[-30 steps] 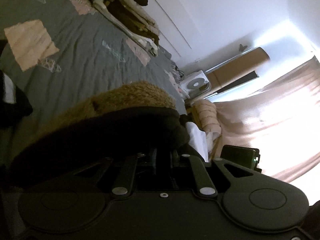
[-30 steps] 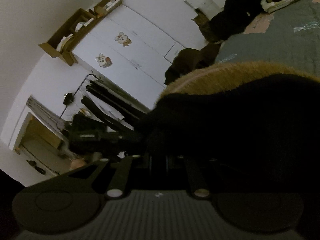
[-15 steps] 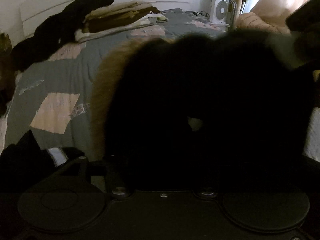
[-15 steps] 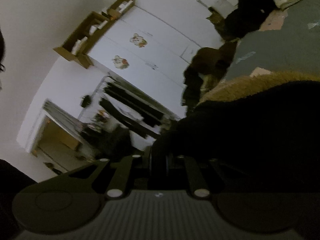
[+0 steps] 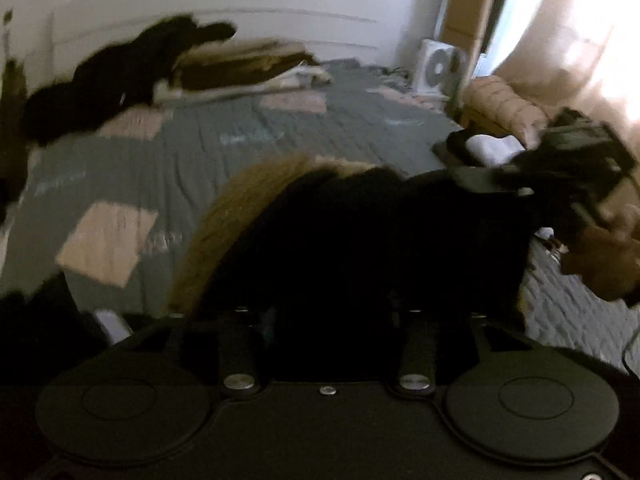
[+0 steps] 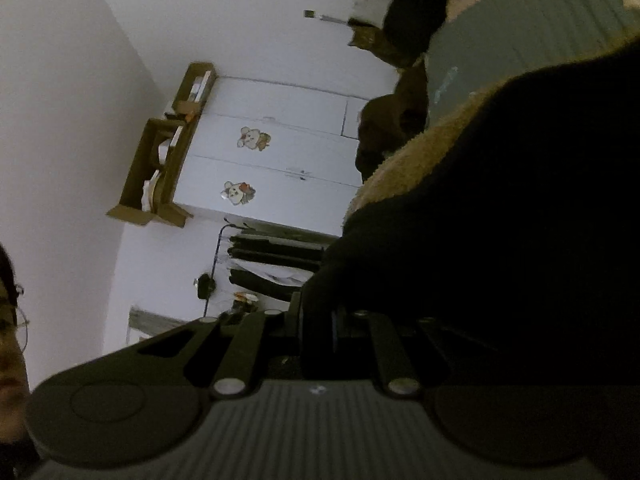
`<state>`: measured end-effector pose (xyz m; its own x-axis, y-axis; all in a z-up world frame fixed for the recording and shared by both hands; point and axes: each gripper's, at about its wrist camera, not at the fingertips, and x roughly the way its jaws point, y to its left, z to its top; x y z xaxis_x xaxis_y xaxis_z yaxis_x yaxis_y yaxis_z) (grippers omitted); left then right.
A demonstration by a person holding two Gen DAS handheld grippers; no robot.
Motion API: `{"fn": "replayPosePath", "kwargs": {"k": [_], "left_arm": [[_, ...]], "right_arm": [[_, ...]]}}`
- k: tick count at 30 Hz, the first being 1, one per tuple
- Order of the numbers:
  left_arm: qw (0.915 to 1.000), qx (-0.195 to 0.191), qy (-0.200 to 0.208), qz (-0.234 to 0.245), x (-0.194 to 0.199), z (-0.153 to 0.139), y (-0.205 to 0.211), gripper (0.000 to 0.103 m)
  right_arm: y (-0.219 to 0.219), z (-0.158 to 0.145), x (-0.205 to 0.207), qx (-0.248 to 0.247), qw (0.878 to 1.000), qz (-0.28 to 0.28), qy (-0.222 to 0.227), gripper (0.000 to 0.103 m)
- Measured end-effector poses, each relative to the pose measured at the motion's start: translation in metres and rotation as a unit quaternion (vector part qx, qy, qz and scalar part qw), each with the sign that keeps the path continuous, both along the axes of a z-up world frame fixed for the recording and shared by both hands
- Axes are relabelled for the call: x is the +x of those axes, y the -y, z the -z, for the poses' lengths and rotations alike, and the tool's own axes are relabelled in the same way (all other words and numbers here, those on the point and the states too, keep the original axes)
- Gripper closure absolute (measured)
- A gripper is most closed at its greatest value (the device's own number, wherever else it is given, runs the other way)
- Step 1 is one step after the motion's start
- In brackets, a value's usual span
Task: Fold clothes
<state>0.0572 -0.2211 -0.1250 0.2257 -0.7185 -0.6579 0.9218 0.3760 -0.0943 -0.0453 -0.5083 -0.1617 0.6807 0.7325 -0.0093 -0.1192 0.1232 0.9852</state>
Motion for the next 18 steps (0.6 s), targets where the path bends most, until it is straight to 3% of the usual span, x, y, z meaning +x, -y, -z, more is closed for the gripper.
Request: {"fn": "replayPosePath", "kwargs": {"k": [3, 6, 8, 12, 15, 18], "left_arm": [[0.9984, 0.002, 0.047, 0.03, -0.01, -0.012, -0.019, 0.027], [0.9955, -0.026, 0.072, 0.056, -0.022, -0.023, -0.042, 0.026], [0.9918, -0.035, 0.095, 0.078, -0.032, -0.025, -0.044, 0.028], [0.9767, -0.008, 0.176, 0.123, -0.05, -0.009, -0.015, 0.041], [0.9708, 0.01, 0.195, 0.139, -0.05, 0.009, 0.007, 0.056], [0.9685, 0.02, 0.204, 0.142, -0.045, 0.024, 0.022, 0.059]], "right_arm": [[0.002, 0.004, -0.001, -0.004, 1.0, 0.018, -0.011, 0.09], [0.002, 0.007, 0.0, -0.009, 1.0, 0.022, -0.013, 0.09], [-0.001, 0.006, 0.001, -0.018, 1.0, 0.02, -0.011, 0.09], [-0.009, 0.0, 0.005, -0.051, 0.999, 0.016, -0.008, 0.089], [-0.014, -0.005, 0.009, -0.072, 0.997, 0.01, -0.007, 0.089], [-0.018, -0.008, 0.01, -0.086, 0.996, 0.007, -0.006, 0.089]]}}
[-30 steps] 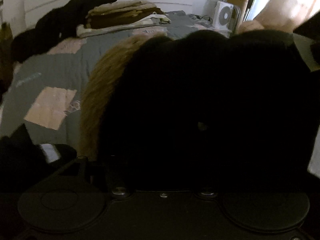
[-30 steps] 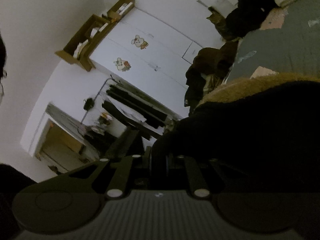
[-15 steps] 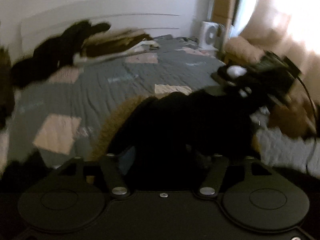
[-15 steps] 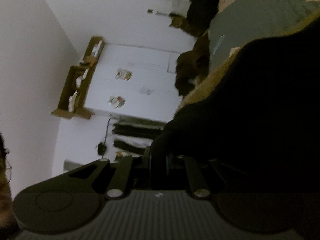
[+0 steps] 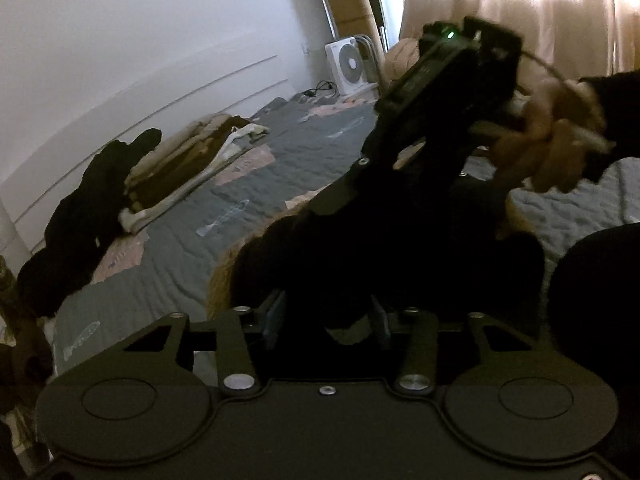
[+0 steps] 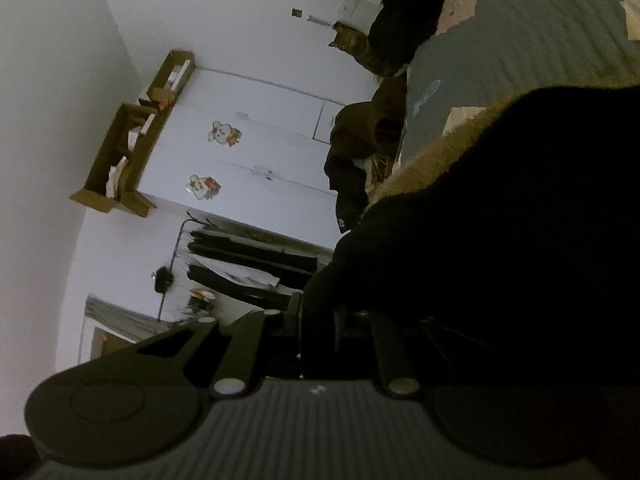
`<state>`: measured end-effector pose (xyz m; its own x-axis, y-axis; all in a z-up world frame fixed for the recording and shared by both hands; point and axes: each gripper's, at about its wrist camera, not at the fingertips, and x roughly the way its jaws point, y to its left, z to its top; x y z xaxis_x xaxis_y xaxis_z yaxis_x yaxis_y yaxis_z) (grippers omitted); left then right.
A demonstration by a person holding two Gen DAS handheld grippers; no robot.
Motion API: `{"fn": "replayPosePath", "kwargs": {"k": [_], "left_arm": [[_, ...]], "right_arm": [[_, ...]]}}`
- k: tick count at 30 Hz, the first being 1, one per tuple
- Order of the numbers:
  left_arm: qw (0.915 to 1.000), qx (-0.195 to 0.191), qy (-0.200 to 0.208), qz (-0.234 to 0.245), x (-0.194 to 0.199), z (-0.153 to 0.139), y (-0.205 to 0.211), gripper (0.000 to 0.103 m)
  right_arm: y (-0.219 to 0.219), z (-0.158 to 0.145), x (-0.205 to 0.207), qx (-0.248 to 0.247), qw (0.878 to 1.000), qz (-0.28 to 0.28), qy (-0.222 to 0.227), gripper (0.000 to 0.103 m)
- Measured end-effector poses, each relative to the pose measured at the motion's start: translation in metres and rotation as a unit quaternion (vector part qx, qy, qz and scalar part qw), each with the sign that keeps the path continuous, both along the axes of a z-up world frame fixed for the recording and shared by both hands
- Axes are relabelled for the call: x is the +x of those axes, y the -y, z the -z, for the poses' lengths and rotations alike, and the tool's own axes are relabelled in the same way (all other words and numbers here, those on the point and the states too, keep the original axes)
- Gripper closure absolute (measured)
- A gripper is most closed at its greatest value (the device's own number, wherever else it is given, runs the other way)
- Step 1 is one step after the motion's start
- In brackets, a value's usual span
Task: Fold clothes
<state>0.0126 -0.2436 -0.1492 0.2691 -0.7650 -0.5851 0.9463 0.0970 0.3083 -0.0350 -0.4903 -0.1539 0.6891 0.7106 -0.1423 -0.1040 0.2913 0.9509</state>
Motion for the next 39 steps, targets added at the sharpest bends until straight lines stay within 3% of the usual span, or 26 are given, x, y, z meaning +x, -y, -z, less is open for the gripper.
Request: {"fn": "replayPosePath", "kwargs": {"k": [6, 8, 15, 17, 19, 22, 24, 27, 30, 33, 35, 39], "left_arm": [[0.9996, 0.025, 0.007, 0.015, 0.0, 0.015, 0.004, 0.059], [0.9993, 0.022, 0.006, 0.029, -0.003, 0.015, 0.0, 0.073], [0.9989, 0.039, 0.012, 0.023, -0.003, 0.027, 0.009, 0.073], [0.999, 0.038, -0.006, 0.024, 0.0, 0.03, 0.012, 0.074], [0.9979, 0.033, -0.053, 0.019, 0.009, 0.028, 0.011, 0.086], [0.9918, 0.029, -0.124, 0.009, 0.024, 0.022, 0.002, 0.089], [0.9858, 0.024, -0.166, -0.002, 0.034, 0.018, -0.007, 0.09], [0.9743, 0.009, -0.224, -0.017, 0.052, 0.011, -0.021, 0.09], [0.9625, -0.007, -0.27, -0.031, 0.065, 0.01, -0.03, 0.09], [0.9466, -0.029, -0.319, -0.036, 0.076, 0.01, -0.034, 0.09], [0.9343, -0.048, -0.351, -0.04, 0.083, 0.008, -0.037, 0.09], [0.9103, -0.077, -0.403, -0.055, 0.098, 0.007, -0.04, 0.09]], "right_arm": [[-0.003, 0.001, 0.005, -0.01, 1.0, -0.001, -0.007, 0.088], [-0.002, 0.004, 0.004, -0.011, 1.0, 0.001, -0.01, 0.088], [-0.004, 0.009, 0.006, -0.007, 1.0, -0.013, -0.01, 0.088], [-0.007, 0.008, 0.007, -0.028, 0.999, -0.018, -0.011, 0.088], [-0.01, 0.007, 0.008, -0.05, 0.998, -0.023, -0.012, 0.086], [-0.011, 0.007, 0.01, -0.08, 0.996, -0.03, -0.024, 0.081], [-0.011, 0.006, 0.013, -0.101, 0.994, -0.035, -0.032, 0.065], [-0.011, -0.002, 0.013, -0.139, 0.989, -0.041, -0.024, 0.051], [-0.003, -0.015, 0.009, -0.136, 0.99, -0.031, -0.002, 0.038], [0.009, -0.029, 0.006, -0.171, 0.985, -0.007, 0.016, 0.023], [0.015, -0.033, 0.005, -0.23, 0.973, 0.01, 0.016, 0.017], [0.002, -0.013, 0.018, -0.381, 0.924, -0.014, 0.001, 0.014]]}}
